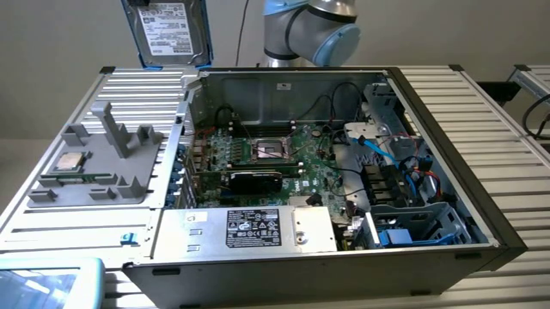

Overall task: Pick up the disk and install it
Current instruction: 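Pick up the disk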

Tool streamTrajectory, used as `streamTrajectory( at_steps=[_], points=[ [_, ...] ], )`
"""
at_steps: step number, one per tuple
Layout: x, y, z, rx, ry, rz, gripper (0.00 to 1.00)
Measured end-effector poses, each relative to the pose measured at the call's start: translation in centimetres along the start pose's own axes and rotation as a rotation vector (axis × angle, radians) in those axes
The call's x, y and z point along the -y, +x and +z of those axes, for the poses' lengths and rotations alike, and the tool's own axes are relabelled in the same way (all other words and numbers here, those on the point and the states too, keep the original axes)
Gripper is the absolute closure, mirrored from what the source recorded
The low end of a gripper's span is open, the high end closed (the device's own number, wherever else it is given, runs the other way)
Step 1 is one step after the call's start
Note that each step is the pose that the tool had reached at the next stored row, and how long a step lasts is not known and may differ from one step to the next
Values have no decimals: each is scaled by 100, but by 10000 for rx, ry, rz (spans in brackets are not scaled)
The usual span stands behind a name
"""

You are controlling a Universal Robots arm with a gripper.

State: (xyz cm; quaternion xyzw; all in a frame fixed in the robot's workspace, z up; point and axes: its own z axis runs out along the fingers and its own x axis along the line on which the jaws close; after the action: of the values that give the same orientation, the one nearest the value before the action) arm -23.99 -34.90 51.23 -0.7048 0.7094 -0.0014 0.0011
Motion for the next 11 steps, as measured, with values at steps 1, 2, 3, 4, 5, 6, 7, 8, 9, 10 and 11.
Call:
streamTrajectory(
  at_steps=[1, 2, 3, 4, 5, 6, 7, 8, 9, 10, 11],
  points=[
    [40, 2, 0, -1, -1, 1, 63],
    [84, 4, 1, 0, 0, 1, 63],
    [129, 7, 1, 0, 0, 1, 63],
    [176, 9, 1, 0, 0, 1, 63],
    [220, 11, 1, 1, 0, 1, 63],
    [268, 14, 1, 0, 0, 1, 63],
    [313, 16, 0, 0, -1, 1, 63],
    [358, 18, 0, 0, 0, 0, 63],
    [403, 20, 0, 0, 0, 1, 63],
    [448, 21, -1, -1, -1, 2, 63],
    [493, 23, 0, -1, 0, 1, 63]
  ],
)
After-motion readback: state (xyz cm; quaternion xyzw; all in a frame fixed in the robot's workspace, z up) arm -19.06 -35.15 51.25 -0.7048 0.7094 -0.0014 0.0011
